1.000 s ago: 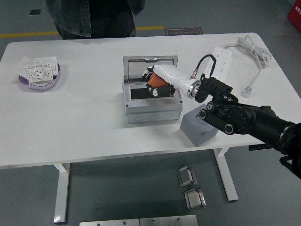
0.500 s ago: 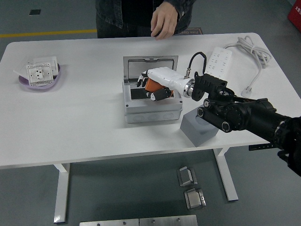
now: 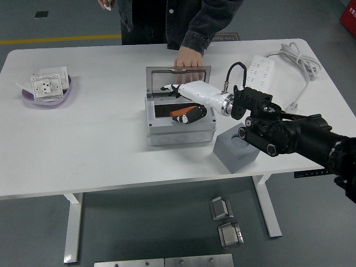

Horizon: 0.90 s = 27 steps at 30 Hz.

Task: Pick up the cylinder from the cube,place it in the box,flap close box

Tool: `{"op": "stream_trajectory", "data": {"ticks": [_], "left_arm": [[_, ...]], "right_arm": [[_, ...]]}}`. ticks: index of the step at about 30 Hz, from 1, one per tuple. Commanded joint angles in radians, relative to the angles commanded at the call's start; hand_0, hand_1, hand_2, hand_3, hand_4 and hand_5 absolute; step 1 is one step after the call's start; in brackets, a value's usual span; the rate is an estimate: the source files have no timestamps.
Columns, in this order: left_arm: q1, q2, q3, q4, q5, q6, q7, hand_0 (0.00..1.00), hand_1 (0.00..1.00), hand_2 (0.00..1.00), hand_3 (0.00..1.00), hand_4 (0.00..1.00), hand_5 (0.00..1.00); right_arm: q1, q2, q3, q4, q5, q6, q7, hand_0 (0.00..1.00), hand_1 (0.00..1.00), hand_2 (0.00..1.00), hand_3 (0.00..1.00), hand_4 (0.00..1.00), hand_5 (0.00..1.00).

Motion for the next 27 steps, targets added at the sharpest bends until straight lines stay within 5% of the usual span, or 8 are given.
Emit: {"op": "stream_trajectory", "data": {"ticks": [9,15,21,27], "left_arm": [[0.018,-0.011,-0.007,0.002,-0.005,0.0,0.0,0.662,0.664,0.567,0.603,0.622,0.252],[0.018,-0.012,-0.03,0.004,0.014,-0.001,0.006,0.661,0.662,0.567,0.601,0.621,0.252],[0.009,-0.006,-0.03,0.003,0.013,-0.001,0.007,0.66,0.662,0.568,0.602,0.621,0.251],[-0.009,0.004,-0.038,0.004,0.029,-0.003,0.011,0.661,0.662,0.567,0.601,0.612,0.243]], "right_arm": [[-0.057,-0.133,0.181,0.187,-0.108,0.065,-0.068,0.792,0.709,0.811,0.95,0.796,0.271],[-0.012,-0.193,0.295,0.314,-0.127,0.108,-0.097,0.788,0.702,0.807,0.943,0.797,0.286],[0.079,-0.164,0.293,0.231,-0.075,0.118,-0.079,0.765,0.691,0.801,0.939,0.796,0.33],[0.164,-0.076,0.175,0.083,-0.003,0.14,-0.074,0.762,0.69,0.801,0.934,0.8,0.351]]}}
